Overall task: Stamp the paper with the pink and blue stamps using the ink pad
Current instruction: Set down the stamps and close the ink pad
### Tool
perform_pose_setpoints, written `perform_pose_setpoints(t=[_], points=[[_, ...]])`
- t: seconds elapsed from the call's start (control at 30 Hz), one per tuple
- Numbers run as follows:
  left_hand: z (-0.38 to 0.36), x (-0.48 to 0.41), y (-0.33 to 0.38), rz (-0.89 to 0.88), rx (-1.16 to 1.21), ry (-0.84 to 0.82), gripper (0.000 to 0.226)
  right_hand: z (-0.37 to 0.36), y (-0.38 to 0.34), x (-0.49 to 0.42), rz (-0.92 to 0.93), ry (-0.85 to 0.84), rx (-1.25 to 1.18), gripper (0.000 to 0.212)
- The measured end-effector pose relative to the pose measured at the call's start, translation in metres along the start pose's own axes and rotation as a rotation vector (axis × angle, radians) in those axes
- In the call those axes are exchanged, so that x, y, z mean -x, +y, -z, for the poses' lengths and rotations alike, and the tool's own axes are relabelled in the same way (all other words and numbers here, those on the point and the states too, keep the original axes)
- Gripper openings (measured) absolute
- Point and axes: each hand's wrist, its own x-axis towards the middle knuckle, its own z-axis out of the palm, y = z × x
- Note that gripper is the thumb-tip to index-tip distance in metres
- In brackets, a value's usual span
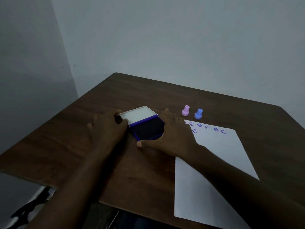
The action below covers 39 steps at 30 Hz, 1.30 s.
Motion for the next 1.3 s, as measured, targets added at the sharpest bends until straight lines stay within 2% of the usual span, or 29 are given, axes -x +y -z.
perform_pose_setpoints(t=[0.1,0.2,0.33,0.43,0.5,0.67,0.77,0.83,0.97,1.1,1.3], points=[[-0.001,-0.004,0.0,0.021,0.087,-0.033,0.046,-0.004,0.001,-0.002,-0.02,-0.006,-0.015,0.135],[-0.001,-0.005,0.003,0.056,0.29,-0.073,0.051,-0.006,0.002,-0.004,-0.02,0.007,-0.036,0.137],[0.002,-0.005,0.01,0.09,0.641,-0.039,0.049,-0.008,0.004,-0.003,-0.027,0.038,-0.068,0.14],[0.008,-0.002,0.015,0.06,0.809,0.033,0.044,-0.009,0.005,-0.002,-0.034,0.055,-0.096,0.145],[0.011,0.001,0.015,0.022,0.873,0.023,0.048,-0.009,0.005,0.0,-0.043,0.071,-0.126,0.149],[0.015,0.011,0.01,-0.248,0.762,-0.227,0.038,-0.005,0.006,0.009,0.048,0.14,-0.163,0.141],[0.016,0.014,0.006,-0.418,0.562,-0.368,0.036,0.008,0.015,0.008,0.03,0.047,-0.241,0.152],[0.017,0.013,0.005,-0.513,0.415,-0.41,0.036,0.019,0.027,0.007,0.022,-0.019,-0.26,0.147],[0.019,0.012,0.002,-0.596,0.381,-0.472,0.032,0.042,0.056,0.008,-0.055,0.05,-0.239,0.13],[0.02,0.011,-0.001,-0.681,0.336,-0.479,0.034,0.058,0.077,0.015,-0.065,0.133,-0.208,0.099],[0.015,0.008,-0.004,-0.667,0.234,-0.444,0.042,0.061,0.1,0.03,-0.095,0.217,-0.335,0.11]])
